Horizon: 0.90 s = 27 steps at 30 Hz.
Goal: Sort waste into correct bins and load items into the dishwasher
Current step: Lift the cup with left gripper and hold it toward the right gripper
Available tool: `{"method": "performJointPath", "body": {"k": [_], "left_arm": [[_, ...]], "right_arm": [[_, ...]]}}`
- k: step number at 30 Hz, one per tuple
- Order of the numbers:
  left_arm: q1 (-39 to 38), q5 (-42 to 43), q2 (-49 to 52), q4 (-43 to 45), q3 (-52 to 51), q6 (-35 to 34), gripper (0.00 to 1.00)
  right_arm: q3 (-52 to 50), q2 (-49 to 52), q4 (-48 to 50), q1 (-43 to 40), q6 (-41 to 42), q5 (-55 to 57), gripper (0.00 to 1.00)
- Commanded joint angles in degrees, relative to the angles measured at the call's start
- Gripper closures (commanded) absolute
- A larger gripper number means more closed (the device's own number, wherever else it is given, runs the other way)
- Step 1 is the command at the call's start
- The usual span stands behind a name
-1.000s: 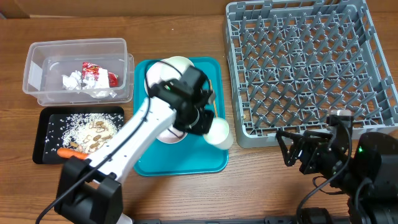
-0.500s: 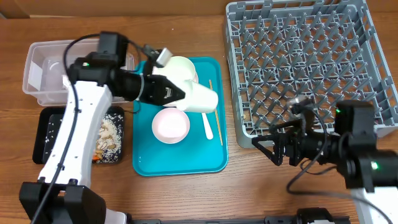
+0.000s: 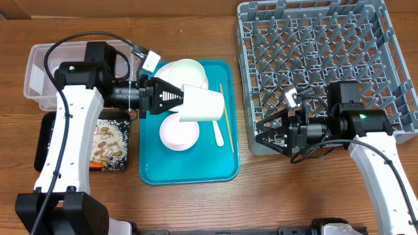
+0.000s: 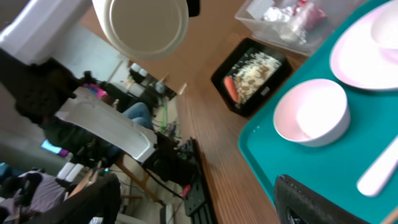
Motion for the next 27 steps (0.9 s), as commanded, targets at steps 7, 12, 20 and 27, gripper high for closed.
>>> {"method": "performJointPath", "body": {"k": [7, 12, 20, 27], "left_arm": [[-6.5, 4.3, -0.9, 1.4, -1.3, 8.5, 0.96], [-7.9, 6.4, -0.9, 1.4, -1.3, 8.5, 0.96], [-10.4, 7.6, -0.9, 3.3, -1.3, 8.5, 0.96], [-10.4, 7.3, -0.9, 3.6, -1.3, 8.5, 0.96]], "right_arm": [[1.4, 0.0, 4.0, 1.2, -5.3, -11.5, 0.14], [1.4, 0.0, 6.6, 1.5, -5.4, -11.5, 0.13], [1.5, 0.0, 8.1, 1.5, -5.1, -11.5, 0.10], [1.9, 0.0, 8.8, 1.5, -3.9, -11.5, 0.07]]}}
